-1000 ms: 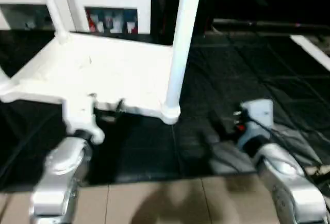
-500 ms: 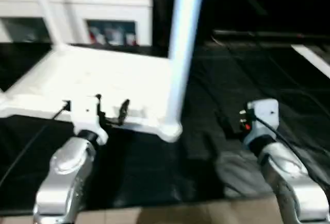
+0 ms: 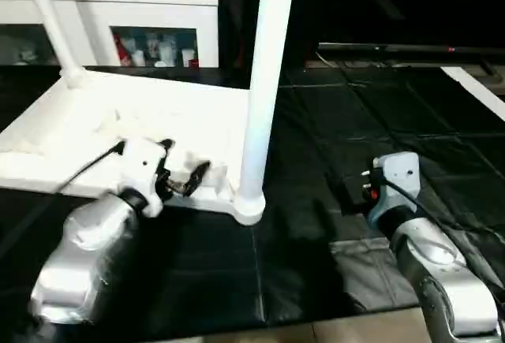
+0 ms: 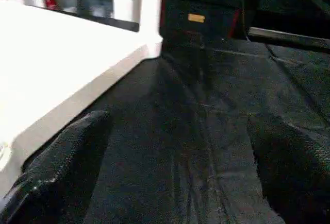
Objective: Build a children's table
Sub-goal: Rotate table base
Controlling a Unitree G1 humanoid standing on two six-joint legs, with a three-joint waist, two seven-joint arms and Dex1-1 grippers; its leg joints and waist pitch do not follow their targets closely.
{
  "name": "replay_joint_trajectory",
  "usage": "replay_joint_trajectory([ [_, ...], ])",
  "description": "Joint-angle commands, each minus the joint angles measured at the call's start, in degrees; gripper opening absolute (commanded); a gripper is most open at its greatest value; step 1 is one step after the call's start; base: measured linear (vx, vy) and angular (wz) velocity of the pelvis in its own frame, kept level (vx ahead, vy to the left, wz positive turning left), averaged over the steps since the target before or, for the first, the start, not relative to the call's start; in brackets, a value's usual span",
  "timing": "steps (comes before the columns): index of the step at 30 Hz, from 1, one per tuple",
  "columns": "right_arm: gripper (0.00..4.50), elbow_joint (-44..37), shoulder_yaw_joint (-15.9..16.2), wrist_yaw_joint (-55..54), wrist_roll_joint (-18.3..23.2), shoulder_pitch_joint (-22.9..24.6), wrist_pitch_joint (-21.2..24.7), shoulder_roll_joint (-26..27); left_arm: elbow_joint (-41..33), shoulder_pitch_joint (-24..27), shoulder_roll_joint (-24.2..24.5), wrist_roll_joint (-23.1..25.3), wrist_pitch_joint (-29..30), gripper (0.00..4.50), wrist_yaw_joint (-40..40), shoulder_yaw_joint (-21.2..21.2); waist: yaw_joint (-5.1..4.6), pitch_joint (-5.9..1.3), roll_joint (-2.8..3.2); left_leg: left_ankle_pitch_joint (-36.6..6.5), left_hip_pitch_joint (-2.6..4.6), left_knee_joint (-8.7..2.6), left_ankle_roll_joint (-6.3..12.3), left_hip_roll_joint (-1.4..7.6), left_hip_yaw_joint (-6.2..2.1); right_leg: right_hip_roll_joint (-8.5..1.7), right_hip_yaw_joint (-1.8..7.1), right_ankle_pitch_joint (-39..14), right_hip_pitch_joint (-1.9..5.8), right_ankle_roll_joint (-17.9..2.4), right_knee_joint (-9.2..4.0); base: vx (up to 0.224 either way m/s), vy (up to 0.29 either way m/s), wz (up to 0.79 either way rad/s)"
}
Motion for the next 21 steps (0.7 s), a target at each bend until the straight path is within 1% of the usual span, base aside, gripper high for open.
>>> replay_joint_trajectory([
  [1,4.50,0.60,-1.35,0.94,-0.43,-0.47,-1.57,-1.42,5.68,-5.36,5.56,2.27,-2.31,4.47,-10.89,-3.85,0.13,-1.44,0.81,-19.79,0.73,-5.96,-2.18,3.96,-1.04,-4.46,2.95,-21.54,1.04,-8.77,-5.65,-0.056,-0.007,0.03],
  [2,4.50,0.64,-1.33,1.00,-0.52,-0.46,-1.71,-1.52,6.16,-5.77,5.95,2.41,-2.61,4.47,-11.53,-4.12,0.38,-1.48,0.80,-19.81,0.81,-5.99,-2.04,3.84,-0.99,-4.50,3.00,-23.58,0.90,-7.78,-6.03,-0.056,-0.010,0.04],
  [3,4.50,0.80,-1.15,1.24,-0.94,-0.42,-2.43,-1.92,8.59,-7.73,7.46,3.29,-4.58,4.47,-14.14,-5.32,0.51,-1.57,0.97,-18.89,0.76,-6.01,-2.25,3.91,-0.92,-4.65,3.14,-23.87,0.84,-7.29,-5.88,-0.056,-0.010,0.04],
  [4,4.50,0.80,-1.15,1.25,-0.95,-0.42,-2.46,-1.93,8.68,-7.80,7.51,3.33,-4.65,4.47,-14.22,-5.36,0.61,-1.54,1.05,-18.08,0.50,-6.10,-2.22,3.94,-0.99,-4.72,3.11,-23.49,1.02,-7.14,-5.91,0.000,0.000,0.00],
  [5,4.50,0.82,-1.25,1.39,-0.79,-0.38,-2.43,-1.95,10.22,-8.93,8.12,3.88,-5.82,4.47,-15.66,-5.95,0.68,-1.54,1.07,-16.83,0.24,-6.22,-2.36,4.13,-1.01,-4.86,3.08,-22.22,1.19,-7.43,-5.74,0.000,0.000,0.00],
  [6,4.50,0.70,-1.24,1.71,-0.57,-0.15,-2.51,-2.05,13.84,-11.43,9.43,5.02,-8.30,4.30,-19.36,-7.19,0.87,-1.59,1.42,-16.26,0.29,-6.20,-2.28,4.13,-0.99,-4.92,3.05,-21.23,1.11,-7.90,-5.75,0.000,0.000,0.00],
  [7,4.50,0.69,-1.22,1.77,-0.56,-0.11,-2.55,-2.08,14.35,-11.78,9.60,5.18,-8.65,4.19,-19.86,-7.37,0.92,-1.95,1.38,-14.55,0.29,-6.07,-2.23,4.19,-0.83,-4.89,3.07,-18.06,1.22,-8.60,-5.37,0.000,0.000,0.00],
  [8,4.50,0.65,-1.10,1.97,-0.51,0.10,-2.77,-2.21,16.62,-13.29,10.30,5.71,-10.11,4.19,-22.00,-8.15,0.93,-1.99,1.54,-13.52,0.08,-6.13,-2.28,4.29,-0.90,-4.93,3.05,-15.83,1.46,-9.22,-5.04,0.000,0.000,0.00],
  [9,4.50,0.62,-0.99,2.08,-0.53,0.28,-2.95,-2.29,18.62,-14.62,10.73,6.19,-11.20,4.08,-23.88,-8.91,0.96,-2.10,1.59,-11.97,-0.06,-6.13,-2.27,4.34,-0.83,-4.87,2.92,-12.30,1.65,-10.20,-4.70,0.000,0.000,0.00],
  [10,4.50,0.60,-0.85,2.27,-0.58,0.53,-3.19,-2.39,21.49,-16.50,11.30,6.82,-12.72,3.98,-26.55,-10.00,1.10,-2.16,1.51,-11.29,0.06,-6.13,-1.86,4.15,-0.64,-4.83,2.89,-11.38,1.73,-10.30,-4.79,0.000,0.000,0.00],
  [11,4.50,0.60,-0.85,2.27,-0.58,0.53,-3.19,-2.39,21.49,-16.50,11.30,6.82,-12.72,3.98,-26.55,-10.00,1.10,-2.16,1.51,-11.29,0.06,-6.13,-1.86,4.15,-0.64,-4.83,2.89,-11.38,1.73,-10.30,-4.79,0.000,0.000,0.00],
  [12,4.50,0.35,-0.53,2.50,-0.51,0.81,-3.31,-2.40,25.71,-19.20,11.97,7.41,-14.34,3.73,-31.76,-12.33,1.17,-2.38,2.19,-9.20,0.07,-6.16,-1.68,4.14,-0.60,-4.79,2.80,-6.73,1.89,-11.41,-4.59,0.000,0.000,0.00],
  [13,4.50,0.31,-0.27,2.55,-0.60,0.95,-3.67,-2.47,29.20,-21.39,11.63,8.00,-15.01,3.66,-34.35,-14.01,1.17,-2.59,1.88,-7.76,-0.01,-6.04,-1.56,4.15,-0.51,-4.83,2.81,-3.85,2.20,-12.14,-4.17,0.000,0.000,0.00],
  [14,4.50,0.32,-0.23,2.54,-0.63,0.97,-3.73,-2.48,29.72,-21.72,11.54,8.13,-15.16,3.66,-34.61,-14.23,1.22,-2.61,1.85,-6.84,0.00,-5.96,-1.36,4.07,-0.39,-4.78,2.78,-2.57,2.21,-12.50,-4.13,0.000,0.000,0.00],
  [15,4.50,0.37,-0.17,2.53,-0.73,1.02,-3.97,-2.51,31.42,-22.66,11.10,8.64,-15.82,3.57,-35.23,-14.63,1.34,-2.65,1.89,-5.41,-0.06,-5.85,-1.01,4.17,-0.33,-4.96,2.78,-0.11,2.37,-13.37,-3.87,0.000,0.000,0.00],
  [16,4.50,0.11,-0.22,2.45,-0.70,1.12,-3.95,-2.34,34.84,-24.61,10.12,10.06,-17.65,3.46,-35.44,-15.11,1.42,-2.58,2.75,-5.55,0.01,-5.83,-1.04,4.16,-0.24,-4.94,2.68,0.58,2.30,-13.98,-4.02,0.000,0.000,0.00],
  [17,4.50,-0.13,-0.30,2.40,-0.56,1.28,-3.88,-2.13,37.21,-25.92,9.30,10.77,-18.74,3.46,-35.32,-15.32,1.41,-2.61,2.80,-6.08,0.05,-5.78,-1.18,4.24,-0.22,-4.98,2.70,0.59,2.43,-14.25,-3.97,0.000,0.000,0.00],
  [18,4.50,-0.13,-0.30,2.40,-0.56,1.28,-3.88,-2.13,37.21,-25.92,9.30,10.77,-18.74,3.26,-35.32,-15.32,1.51,-2.63,2.35,-6.31,0.00,-5.79,-1.06,4.31,-0.08,-5.06,2.72,0.31,2.66,-14.62,-3.94,0.000,0.000,0.00],
  [19,4.50,-0.46,-0.29,2.36,-0.49,1.50,-3.78,-1.99,39.58,-27.30,8.36,11.19,-19.16,3.26,-35.51,-15.54,1.68,-2.57,2.44,-6.18,0.00,-5.77,-0.80,4.39,0.08,-5.15,2.78,-0.32,2.66,-14.85,-4.07,0.000,0.000,0.00],
  [20,4.50,-1.00,-0.19,2.34,-0.43,2.04,-3.69,-1.78,43.60,-29.43,6.83,11.34,-20.01,3.22,-36.86,-15.98,1.88,-2.55,2.45,-6.21,0.07,-5.69,-0.71,4.37,0.16,-5.19,2.79,-0.96,2.61,-14.87,-4.16,0.000,0.000,0.00],
  [21,4.50,-1.27,-0.08,2.28,-0.48,2.34,-3.66,-1.72,45.07,-30.23,6.31,11.65,-20.07,3.19,-37.44,-16.43,2.27,-2.58,3.27,-6.43,0.31,-5.62,-0.91,4.43,0.26,-5.32,2.86,-1.90,2.48,-15.02,-4.19,0.000,0.000,0.00],
])
